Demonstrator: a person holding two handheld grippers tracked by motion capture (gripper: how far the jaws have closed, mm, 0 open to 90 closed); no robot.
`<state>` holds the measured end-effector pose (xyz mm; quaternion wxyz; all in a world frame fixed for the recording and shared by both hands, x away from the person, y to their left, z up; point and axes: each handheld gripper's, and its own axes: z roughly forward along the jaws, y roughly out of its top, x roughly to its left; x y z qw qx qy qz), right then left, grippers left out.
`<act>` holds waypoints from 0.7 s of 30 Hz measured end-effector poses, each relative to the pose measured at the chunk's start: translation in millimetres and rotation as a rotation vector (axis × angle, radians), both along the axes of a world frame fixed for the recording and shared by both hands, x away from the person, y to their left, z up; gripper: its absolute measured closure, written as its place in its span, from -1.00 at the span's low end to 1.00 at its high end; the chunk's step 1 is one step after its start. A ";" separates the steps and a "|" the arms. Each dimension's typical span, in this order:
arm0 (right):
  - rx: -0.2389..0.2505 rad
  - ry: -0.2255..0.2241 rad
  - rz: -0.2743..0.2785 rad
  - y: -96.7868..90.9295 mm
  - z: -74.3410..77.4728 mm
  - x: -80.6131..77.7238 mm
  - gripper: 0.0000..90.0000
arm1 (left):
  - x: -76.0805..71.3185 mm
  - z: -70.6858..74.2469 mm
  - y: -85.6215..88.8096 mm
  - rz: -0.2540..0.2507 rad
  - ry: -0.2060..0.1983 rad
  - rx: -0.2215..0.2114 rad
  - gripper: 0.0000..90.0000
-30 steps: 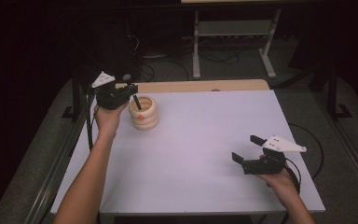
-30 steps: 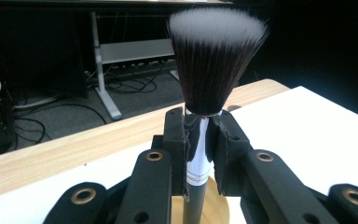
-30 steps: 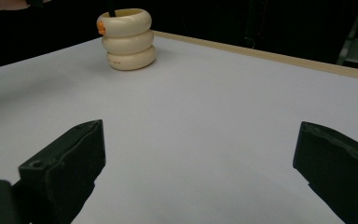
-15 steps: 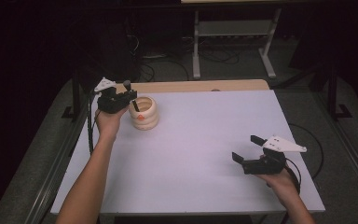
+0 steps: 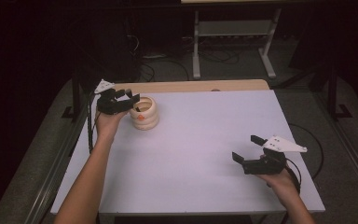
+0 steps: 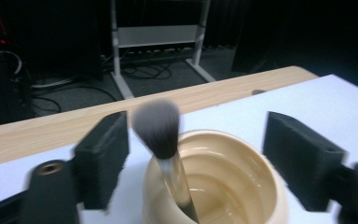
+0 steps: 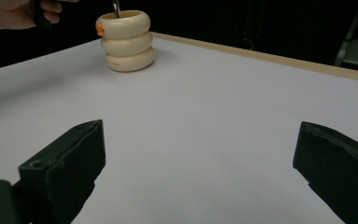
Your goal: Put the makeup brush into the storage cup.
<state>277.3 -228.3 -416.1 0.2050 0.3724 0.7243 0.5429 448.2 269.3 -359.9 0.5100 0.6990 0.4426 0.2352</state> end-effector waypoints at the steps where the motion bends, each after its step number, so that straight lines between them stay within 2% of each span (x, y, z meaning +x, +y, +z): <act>1: -0.001 0.000 0.000 0.0 0.0 0.0 -0.96 | -0.8 0.5 0.3 0.003 -0.002 -0.001 -0.60; 3: -0.001 -0.001 0.000 0.3 0.1 0.0 -0.96 | -2.5 1.6 2.3 -0.004 0.001 0.001 -0.67; 5: -0.003 -0.002 0.002 0.5 0.3 -0.3 -0.96 | -5.9 2.3 4.4 -0.009 -0.009 -0.006 -0.69; 21: -0.001 -0.004 -0.001 0.9 1.2 -0.6 -0.96 | -37.0 0.0 16.0 -0.095 -0.018 -0.031 -0.84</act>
